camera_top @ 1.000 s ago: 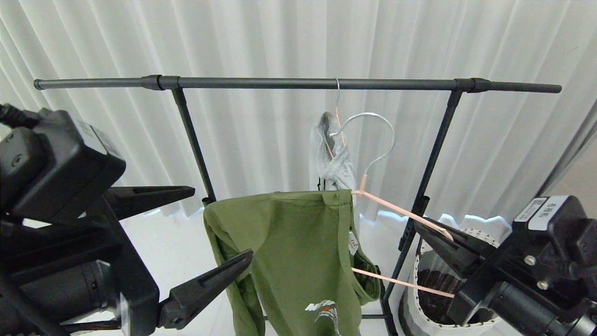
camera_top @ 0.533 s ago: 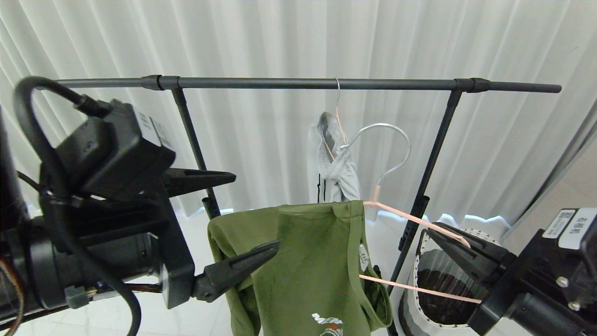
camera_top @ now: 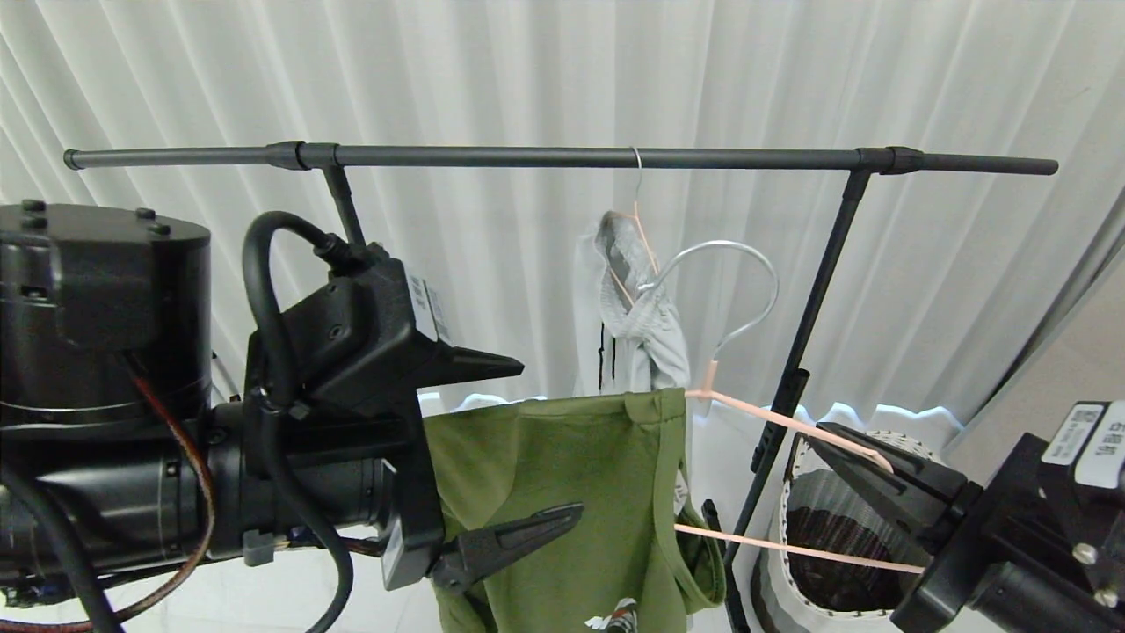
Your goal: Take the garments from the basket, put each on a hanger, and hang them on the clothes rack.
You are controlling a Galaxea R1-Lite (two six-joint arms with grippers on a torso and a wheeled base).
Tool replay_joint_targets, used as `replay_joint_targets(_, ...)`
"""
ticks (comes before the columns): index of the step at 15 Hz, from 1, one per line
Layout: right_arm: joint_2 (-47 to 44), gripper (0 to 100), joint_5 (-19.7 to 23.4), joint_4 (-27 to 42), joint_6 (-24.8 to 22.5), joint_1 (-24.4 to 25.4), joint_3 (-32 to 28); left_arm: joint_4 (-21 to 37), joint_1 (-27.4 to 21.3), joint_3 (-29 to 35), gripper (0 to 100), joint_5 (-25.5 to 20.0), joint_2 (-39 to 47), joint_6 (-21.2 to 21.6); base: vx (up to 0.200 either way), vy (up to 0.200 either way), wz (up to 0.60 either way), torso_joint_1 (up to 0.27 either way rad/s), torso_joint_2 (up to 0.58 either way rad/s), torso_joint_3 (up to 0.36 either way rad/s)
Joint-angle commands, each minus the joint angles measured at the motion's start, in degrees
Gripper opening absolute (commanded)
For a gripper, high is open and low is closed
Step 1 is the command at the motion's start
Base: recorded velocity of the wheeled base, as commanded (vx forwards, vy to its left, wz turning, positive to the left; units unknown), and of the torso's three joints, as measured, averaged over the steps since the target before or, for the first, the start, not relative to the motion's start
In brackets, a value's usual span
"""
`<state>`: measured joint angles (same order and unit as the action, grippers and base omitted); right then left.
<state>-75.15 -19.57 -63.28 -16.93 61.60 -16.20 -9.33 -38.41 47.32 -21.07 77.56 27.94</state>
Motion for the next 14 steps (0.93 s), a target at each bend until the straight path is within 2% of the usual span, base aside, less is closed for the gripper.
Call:
replay_joint_targets(1, -0.1, 0, 0.3, 0.0, -0.1, 0.0, 0.2, 0.0, 0.0, 0.3, 100, -0.1, 2.1, 0.1, 0.000, 0.000, 0.00, 0.000, 0.00, 0.000)
replay_joint_targets(6, -0.3, 0, 0.7, -0.1, -0.6, 0.0, 0.1, -0.1, 1.3, 2.3, 100, -1.8, 5.6, 4.7, 0.000, 0.000, 0.00, 0.000, 0.00, 0.000)
replay_joint_targets(8, -0.3, 0, 0.6, 0.0, -0.6, 0.0, 0.1, -0.1, 1.6, 2.4, 100, -1.9, 6.3, 5.3, 0.000, 0.000, 0.00, 0.000, 0.00, 0.000)
replay_joint_targets(9, -0.3, 0, 0.6, 0.0, -0.6, 0.0, 0.1, -0.1, 1.6, 2.4, 0, -2.0, 6.3, 5.4, 0.000, 0.000, 0.00, 0.000, 0.00, 0.000)
replay_joint_targets(14, -0.3, 0, 0.5, 0.0, -0.6, 0.0, 0.0, -0.1, 1.6, 2.2, 0, -2.0, 6.3, 6.0, 0.000, 0.000, 0.00, 0.000, 0.00, 0.000)
